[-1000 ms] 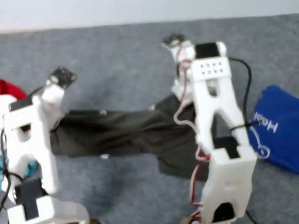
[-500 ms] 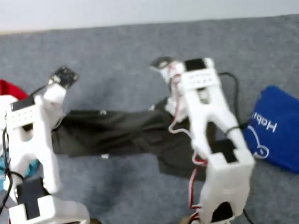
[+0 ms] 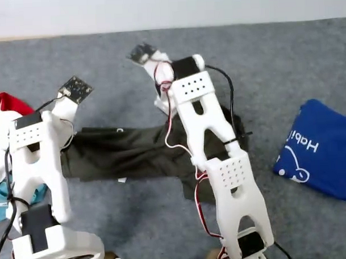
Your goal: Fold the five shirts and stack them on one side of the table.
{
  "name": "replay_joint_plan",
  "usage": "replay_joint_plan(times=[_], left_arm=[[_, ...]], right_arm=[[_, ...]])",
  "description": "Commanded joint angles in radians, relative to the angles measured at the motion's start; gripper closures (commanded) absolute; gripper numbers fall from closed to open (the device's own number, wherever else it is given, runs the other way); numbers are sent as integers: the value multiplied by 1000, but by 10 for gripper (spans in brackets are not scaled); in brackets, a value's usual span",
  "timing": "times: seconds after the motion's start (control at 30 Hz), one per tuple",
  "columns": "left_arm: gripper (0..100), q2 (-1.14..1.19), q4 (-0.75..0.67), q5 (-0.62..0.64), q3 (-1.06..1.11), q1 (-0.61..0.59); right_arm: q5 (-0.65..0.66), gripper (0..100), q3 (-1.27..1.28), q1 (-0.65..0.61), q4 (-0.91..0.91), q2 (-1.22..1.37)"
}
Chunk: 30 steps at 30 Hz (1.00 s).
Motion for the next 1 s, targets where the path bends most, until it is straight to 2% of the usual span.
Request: replay_joint_plan(times=[0.0,0.23,0.57,0.97], left_arm=[[994,-3,-14,8,-39,6],[994,-2,-15,8,-38,8],[994,-2,-15,8,-38,8],[994,0,-29,8,-36,20]], right_arm=[[-28,746,-149,15,45,-15],[-40,746,3,50,48,-96],[-68,746,457,137,42,-357],[-68,745,516,136,-44,-159]])
